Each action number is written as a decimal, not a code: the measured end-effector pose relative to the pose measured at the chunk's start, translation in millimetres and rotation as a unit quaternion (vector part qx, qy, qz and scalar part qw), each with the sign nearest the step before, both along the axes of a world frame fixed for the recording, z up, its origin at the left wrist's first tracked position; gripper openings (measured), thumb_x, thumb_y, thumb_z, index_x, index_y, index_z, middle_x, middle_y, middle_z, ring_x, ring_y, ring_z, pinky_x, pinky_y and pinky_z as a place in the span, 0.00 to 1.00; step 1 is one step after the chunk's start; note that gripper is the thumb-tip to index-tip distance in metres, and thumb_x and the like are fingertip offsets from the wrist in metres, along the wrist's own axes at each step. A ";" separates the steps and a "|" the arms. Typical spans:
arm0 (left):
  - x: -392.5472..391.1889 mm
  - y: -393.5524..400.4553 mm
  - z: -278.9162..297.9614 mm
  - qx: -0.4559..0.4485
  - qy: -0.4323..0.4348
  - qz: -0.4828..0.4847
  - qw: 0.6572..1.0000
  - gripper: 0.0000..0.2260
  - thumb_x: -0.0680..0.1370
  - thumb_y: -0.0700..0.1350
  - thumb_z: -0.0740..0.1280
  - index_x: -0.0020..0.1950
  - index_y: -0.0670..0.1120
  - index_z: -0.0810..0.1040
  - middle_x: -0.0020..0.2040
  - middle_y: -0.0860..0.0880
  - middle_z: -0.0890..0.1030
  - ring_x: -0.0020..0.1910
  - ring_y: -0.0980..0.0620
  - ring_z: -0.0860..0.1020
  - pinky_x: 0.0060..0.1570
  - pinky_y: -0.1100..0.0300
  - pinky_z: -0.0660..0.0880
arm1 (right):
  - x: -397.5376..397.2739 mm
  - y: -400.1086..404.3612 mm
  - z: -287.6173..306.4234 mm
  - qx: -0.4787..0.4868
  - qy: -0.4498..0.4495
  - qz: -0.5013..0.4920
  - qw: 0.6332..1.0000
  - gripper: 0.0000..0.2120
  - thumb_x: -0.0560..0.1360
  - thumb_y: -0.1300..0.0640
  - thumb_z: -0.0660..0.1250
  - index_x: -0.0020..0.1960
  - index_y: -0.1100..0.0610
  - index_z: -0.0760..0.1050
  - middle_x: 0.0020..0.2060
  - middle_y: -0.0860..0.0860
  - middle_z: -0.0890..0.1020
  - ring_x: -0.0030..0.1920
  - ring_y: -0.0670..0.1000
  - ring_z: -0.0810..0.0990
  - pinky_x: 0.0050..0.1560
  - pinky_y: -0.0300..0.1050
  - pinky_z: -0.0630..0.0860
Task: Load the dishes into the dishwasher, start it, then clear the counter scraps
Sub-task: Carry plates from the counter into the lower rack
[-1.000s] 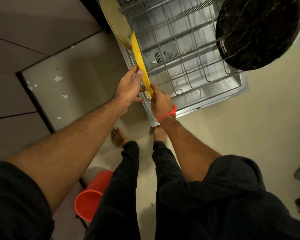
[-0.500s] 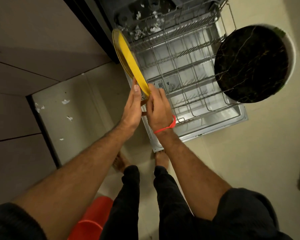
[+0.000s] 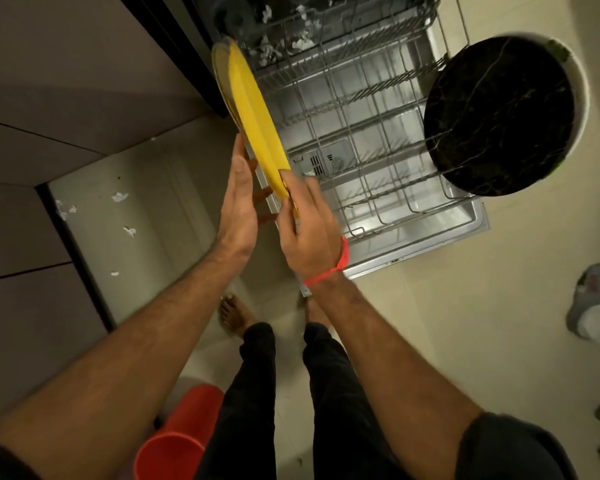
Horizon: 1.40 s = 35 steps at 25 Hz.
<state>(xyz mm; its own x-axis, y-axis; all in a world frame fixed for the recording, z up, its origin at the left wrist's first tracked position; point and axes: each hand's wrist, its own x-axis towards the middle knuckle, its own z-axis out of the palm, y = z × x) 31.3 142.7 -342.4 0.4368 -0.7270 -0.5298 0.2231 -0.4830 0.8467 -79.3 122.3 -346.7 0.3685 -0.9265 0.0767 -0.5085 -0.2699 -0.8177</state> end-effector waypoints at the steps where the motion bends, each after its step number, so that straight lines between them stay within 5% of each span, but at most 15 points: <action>1: -3.4 12.2 -4.7 -0.004 0.023 0.003 1.000 0.30 0.79 0.71 0.52 0.80 0.63 0.58 0.76 0.53 0.71 0.72 0.48 0.73 0.66 0.41 0.75 | -13.0 16.1 4.0 -0.009 0.010 0.006 1.000 0.18 0.79 0.60 0.58 0.68 0.58 0.72 0.52 0.56 0.77 0.38 0.58 0.79 0.32 0.55 0.77; 6: -31.2 59.1 0.1 0.033 0.019 -0.037 0.999 0.37 0.76 0.74 0.57 0.80 0.58 0.60 0.75 0.48 0.72 0.70 0.44 0.75 0.64 0.34 0.74 | -52.2 66.4 -1.4 0.009 0.066 0.035 0.997 0.20 0.78 0.66 0.60 0.69 0.59 0.73 0.48 0.56 0.78 0.35 0.54 0.76 0.29 0.52 0.75; 9: -18.8 51.8 1.9 0.133 0.053 0.138 0.980 0.40 0.68 0.79 0.62 0.75 0.61 0.67 0.69 0.50 0.77 0.64 0.43 0.79 0.52 0.34 0.80 | -69.6 65.7 -4.1 -0.035 0.097 0.048 0.993 0.20 0.78 0.67 0.60 0.68 0.54 0.73 0.50 0.56 0.79 0.40 0.56 0.78 0.34 0.51 0.77; 12: -3.1 41.9 1.9 0.176 0.069 0.212 0.959 0.31 0.75 0.65 0.68 0.76 0.63 0.63 0.67 0.48 0.75 0.60 0.40 0.80 0.45 0.37 0.82 | -85.9 50.3 -9.7 -0.067 0.090 0.056 0.992 0.18 0.82 0.63 0.53 0.64 0.56 0.79 0.47 0.58 0.80 0.44 0.59 0.80 0.42 0.53 0.79; 15: -2.8 38.6 1.5 0.181 0.067 0.192 0.962 0.27 0.83 0.44 0.60 0.81 0.60 0.57 0.66 0.48 0.73 0.56 0.39 0.81 0.39 0.40 0.83 | -88.5 48.0 -14.1 -0.008 0.058 0.056 0.997 0.17 0.82 0.62 0.55 0.62 0.59 0.79 0.52 0.58 0.78 0.53 0.60 0.79 0.54 0.58 0.78; 19: 6.8 53.3 -0.2 0.165 0.004 0.170 0.971 0.25 0.83 0.42 0.56 0.79 0.59 0.61 0.66 0.48 0.76 0.56 0.39 0.81 0.37 0.39 0.83 | -88.5 57.9 -10.8 0.203 -0.005 -0.102 0.974 0.30 0.72 0.56 0.60 0.74 0.55 0.66 0.70 0.52 0.66 0.74 0.53 0.63 0.74 0.47 0.62; 21: 14.0 58.5 4.6 0.174 -0.001 0.185 0.967 0.24 0.84 0.42 0.57 0.79 0.58 0.63 0.63 0.49 0.78 0.52 0.41 0.83 0.37 0.41 0.83 | -94.7 65.6 -19.0 0.172 0.051 -0.018 0.984 0.33 0.71 0.54 0.62 0.76 0.52 0.64 0.75 0.54 0.61 0.78 0.56 0.55 0.77 0.53 0.56; 24: 19.5 54.2 12.5 0.202 0.000 0.158 0.967 0.28 0.83 0.42 0.60 0.81 0.58 0.60 0.58 0.53 0.79 0.50 0.41 0.84 0.38 0.42 0.83 | -98.9 79.1 -48.2 0.114 0.130 0.080 0.982 0.20 0.75 0.58 0.64 0.66 0.51 0.77 0.69 0.51 0.75 0.73 0.62 0.66 0.71 0.66 0.63; 27: 15.4 34.7 8.8 0.202 0.028 0.119 0.972 0.27 0.82 0.43 0.65 0.80 0.59 0.64 0.58 0.55 0.79 0.51 0.42 0.83 0.36 0.46 0.83 | -96.5 89.2 -56.7 0.152 0.070 0.037 0.985 0.14 0.76 0.63 0.66 0.60 0.56 0.81 0.57 0.53 0.84 0.59 0.62 0.81 0.60 0.62 0.77; 30: 5.2 10.1 -4.5 0.185 0.036 0.068 0.980 0.27 0.81 0.43 0.67 0.79 0.57 0.66 0.55 0.52 0.82 0.47 0.48 0.84 0.36 0.51 0.83 | -96.2 82.8 -56.9 0.207 0.078 -0.004 0.975 0.16 0.75 0.64 0.68 0.62 0.56 0.80 0.55 0.55 0.84 0.54 0.59 0.83 0.58 0.55 0.79; 35: -4.1 -9.5 -27.4 0.171 0.011 -0.012 0.985 0.27 0.80 0.43 0.69 0.78 0.56 0.67 0.60 0.50 0.82 0.55 0.46 0.84 0.45 0.48 0.84 | -82.9 59.6 -68.4 0.235 0.127 -0.017 0.963 0.15 0.80 0.58 0.63 0.65 0.54 0.79 0.55 0.58 0.84 0.52 0.61 0.83 0.54 0.54 0.80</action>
<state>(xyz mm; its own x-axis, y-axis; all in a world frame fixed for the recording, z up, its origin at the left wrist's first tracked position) 27.2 133.2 -369.9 0.4075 -0.5146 -0.7544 0.2258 -0.7437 0.6293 -162.1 181.9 -415.1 0.2886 -0.8485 -0.4436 -0.7102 0.1211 -0.6935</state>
